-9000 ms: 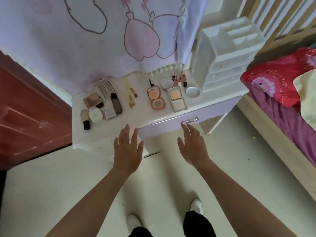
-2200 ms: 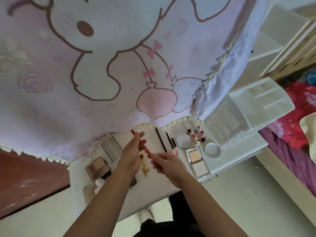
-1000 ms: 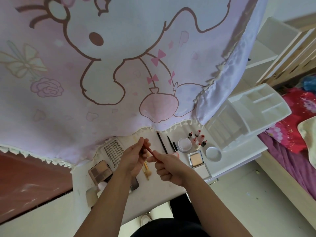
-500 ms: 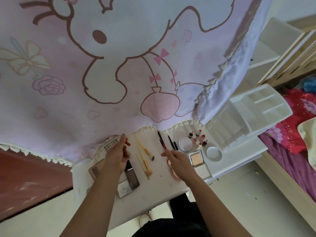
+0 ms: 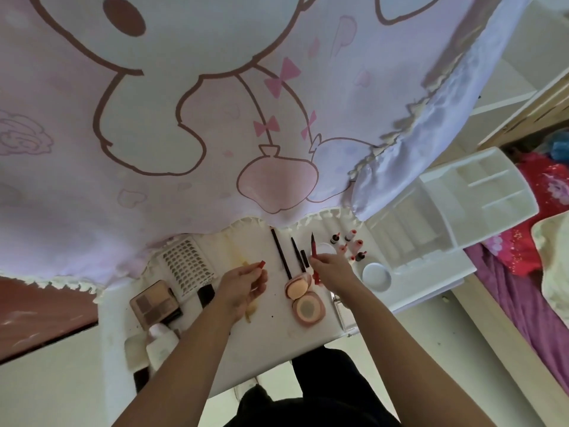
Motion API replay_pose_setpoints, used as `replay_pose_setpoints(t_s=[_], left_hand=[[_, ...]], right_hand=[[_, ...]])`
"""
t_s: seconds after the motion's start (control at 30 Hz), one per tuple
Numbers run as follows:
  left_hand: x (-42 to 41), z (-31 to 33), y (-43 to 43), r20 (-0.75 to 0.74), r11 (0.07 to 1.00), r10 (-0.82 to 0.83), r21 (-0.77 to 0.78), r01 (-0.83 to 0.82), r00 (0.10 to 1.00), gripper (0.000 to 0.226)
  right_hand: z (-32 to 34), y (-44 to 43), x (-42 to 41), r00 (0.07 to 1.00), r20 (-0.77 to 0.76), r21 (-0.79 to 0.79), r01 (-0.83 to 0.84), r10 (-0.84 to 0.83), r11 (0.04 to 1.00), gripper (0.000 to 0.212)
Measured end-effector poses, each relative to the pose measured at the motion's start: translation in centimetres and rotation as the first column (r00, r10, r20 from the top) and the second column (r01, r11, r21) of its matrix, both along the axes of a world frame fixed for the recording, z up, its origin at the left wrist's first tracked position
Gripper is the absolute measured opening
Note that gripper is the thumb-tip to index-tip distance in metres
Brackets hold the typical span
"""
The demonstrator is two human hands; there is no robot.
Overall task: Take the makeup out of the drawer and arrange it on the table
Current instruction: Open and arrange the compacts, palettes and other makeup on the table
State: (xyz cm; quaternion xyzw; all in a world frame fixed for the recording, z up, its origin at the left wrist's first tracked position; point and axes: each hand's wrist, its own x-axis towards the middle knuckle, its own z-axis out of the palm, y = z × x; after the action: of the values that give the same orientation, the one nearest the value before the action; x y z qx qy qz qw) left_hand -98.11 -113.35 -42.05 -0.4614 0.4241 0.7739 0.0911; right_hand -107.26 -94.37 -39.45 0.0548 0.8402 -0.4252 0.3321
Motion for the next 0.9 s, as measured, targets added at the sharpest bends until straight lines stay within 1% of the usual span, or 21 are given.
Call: replay_pose_setpoints(t_s=[0.1, 0.17, 0.27, 0.37, 0.47, 0.53, 0.63, 0.73, 0.9], left_hand=[[-1.7, -0.7, 0.5, 0.043, 0.992, -0.086, -0.083, 0.090, 0.995, 0.013], [-2.9, -1.0, 0.9, 0.077, 0.981, -0.139, -0.128, 0.148, 0.987, 0.009], [-4.3, -1.7, 0.9, 0.138, 0.948, -0.198, -0.224, 0.226, 0.970, 0.009], [-5.2, -2.2, 0.6, 0.206, 0.902, -0.205, -0.339, 0.266, 0.957, 0.007], [-6.0, -3.0, 0.5, 0.284, 0.849, -0.244, -0.399, 0.346, 0.927, 0.006], [-6.3, -3.5, 0.2, 0.347, 0.804, -0.270, -0.431, 0.409, 0.898, 0.006], [-6.5, -4.4, -0.4, 0.409, 0.770, -0.265, -0.456, 0.447, 0.873, 0.012], [-6.4, -4.9, -0.9, 0.438, 0.739, -0.293, -0.461, 0.492, 0.850, 0.017], [-6.3, -5.2, -1.0, 0.466, 0.697, -0.334, -0.463, 0.547, 0.819, 0.026]], right_hand=[[-0.7, -0.6, -2.7, 0.971, -0.007, 0.157, -0.233, 0.237, 0.960, 0.026], [-1.0, -1.2, -4.2, 0.944, 0.005, 0.213, -0.324, 0.331, 0.922, 0.027], [-1.2, -2.1, -6.2, 0.923, 0.063, 0.218, -0.385, 0.381, 0.897, 0.027], [-1.9, -3.2, -7.5, 0.914, 0.074, 0.203, -0.405, 0.398, 0.891, 0.023], [-2.8, -4.4, -7.8, 0.910, 0.101, 0.222, -0.414, 0.402, 0.882, 0.019], [-3.6, -5.2, -7.8, 0.913, 0.114, 0.235, -0.407, 0.391, 0.883, 0.023], [-4.6, -6.3, -7.6, 0.901, 0.144, 0.244, -0.433, 0.410, 0.867, 0.032], [-5.5, -7.1, -6.9, 0.878, 0.130, 0.254, -0.479, 0.461, 0.840, 0.028], [-7.0, -8.1, -5.6, 0.862, 0.141, 0.319, -0.504, 0.486, 0.802, 0.027]])
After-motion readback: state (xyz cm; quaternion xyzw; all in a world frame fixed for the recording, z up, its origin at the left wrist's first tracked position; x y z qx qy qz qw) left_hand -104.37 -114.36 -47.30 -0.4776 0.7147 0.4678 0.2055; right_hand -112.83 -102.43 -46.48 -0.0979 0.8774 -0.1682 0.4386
